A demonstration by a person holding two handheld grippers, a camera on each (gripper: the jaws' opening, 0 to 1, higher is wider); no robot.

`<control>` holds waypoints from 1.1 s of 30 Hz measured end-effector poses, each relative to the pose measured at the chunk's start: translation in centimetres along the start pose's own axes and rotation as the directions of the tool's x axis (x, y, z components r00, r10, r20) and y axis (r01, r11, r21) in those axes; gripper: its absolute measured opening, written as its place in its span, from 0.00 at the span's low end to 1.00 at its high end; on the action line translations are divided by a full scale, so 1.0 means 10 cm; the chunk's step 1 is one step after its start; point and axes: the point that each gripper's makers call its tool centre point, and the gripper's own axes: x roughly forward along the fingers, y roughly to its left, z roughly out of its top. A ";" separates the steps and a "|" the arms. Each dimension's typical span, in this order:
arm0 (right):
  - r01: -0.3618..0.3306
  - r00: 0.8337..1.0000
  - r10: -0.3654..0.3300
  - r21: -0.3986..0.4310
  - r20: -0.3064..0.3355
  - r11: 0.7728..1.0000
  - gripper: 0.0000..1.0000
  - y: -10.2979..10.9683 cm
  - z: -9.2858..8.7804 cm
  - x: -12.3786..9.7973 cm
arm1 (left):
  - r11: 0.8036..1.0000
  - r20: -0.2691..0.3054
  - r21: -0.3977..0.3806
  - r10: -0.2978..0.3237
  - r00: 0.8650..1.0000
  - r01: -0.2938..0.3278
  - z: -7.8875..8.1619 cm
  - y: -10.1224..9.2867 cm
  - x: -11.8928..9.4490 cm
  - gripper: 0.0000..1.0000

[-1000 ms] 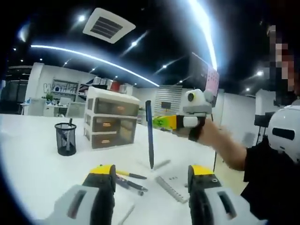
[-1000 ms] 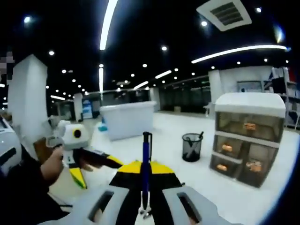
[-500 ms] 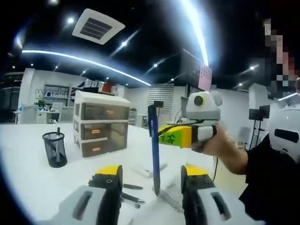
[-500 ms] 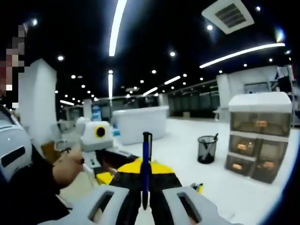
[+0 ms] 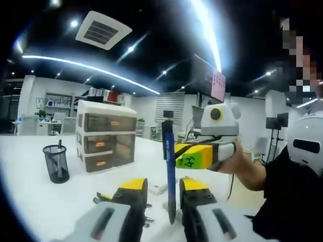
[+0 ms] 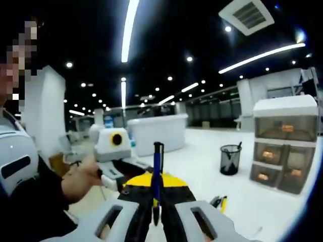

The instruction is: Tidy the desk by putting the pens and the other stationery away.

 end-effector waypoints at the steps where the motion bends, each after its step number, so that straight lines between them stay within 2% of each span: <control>1: -0.001 1.000 0.001 0.001 0.000 1.000 0.02 0.00 0.00 0.00 | 1.000 -0.002 -0.001 -0.006 1.000 0.006 -0.01 -0.01 0.00 0.22; 4: -0.006 1.000 0.006 0.002 -0.002 1.000 0.02 0.03 -0.01 0.00 | 1.000 -0.003 0.006 -0.016 1.000 0.016 -0.01 -0.04 0.00 0.19; 8: -0.010 1.000 0.010 -0.002 -0.006 1.000 0.02 0.05 -0.03 0.00 | 0.998 0.002 0.032 -0.050 0.999 0.050 0.00 -0.13 -0.01 0.09; 13: -0.017 1.000 0.017 -0.003 -0.001 1.000 0.03 0.09 -0.04 -0.01 | 0.998 -0.005 0.022 -0.052 0.999 0.052 0.00 -0.15 -0.01 0.07; 16: -0.030 0.999 0.033 -0.091 0.026 0.995 0.03 0.13 -0.01 -0.02 | 0.998 -0.001 0.000 -0.065 0.998 0.065 0.01 -0.17 -0.01 0.07; 17: -0.027 0.999 0.030 -0.089 0.032 0.996 0.04 0.14 -0.01 -0.02 | 0.998 0.005 -0.002 -0.068 0.998 0.068 0.02 -0.18 -0.01 0.07; 21: -0.010 0.999 0.012 -0.077 0.032 0.997 0.16 0.12 -0.03 -0.02 | 0.997 0.027 0.008 -0.072 0.997 0.072 0.06 -0.19 -0.01 0.07; 27: 0.024 0.996 -0.021 -0.039 0.090 0.999 0.21 0.02 0.05 -0.16 | 0.999 0.025 0.010 -0.041 0.999 0.041 0.07 -0.12 -0.03 0.07; 33: 0.073 0.990 -0.066 -0.056 0.125 0.996 0.34 0.00 0.09 -0.30 | 1.000 0.043 0.021 0.003 0.999 -0.004 0.16 0.05 -0.07 0.07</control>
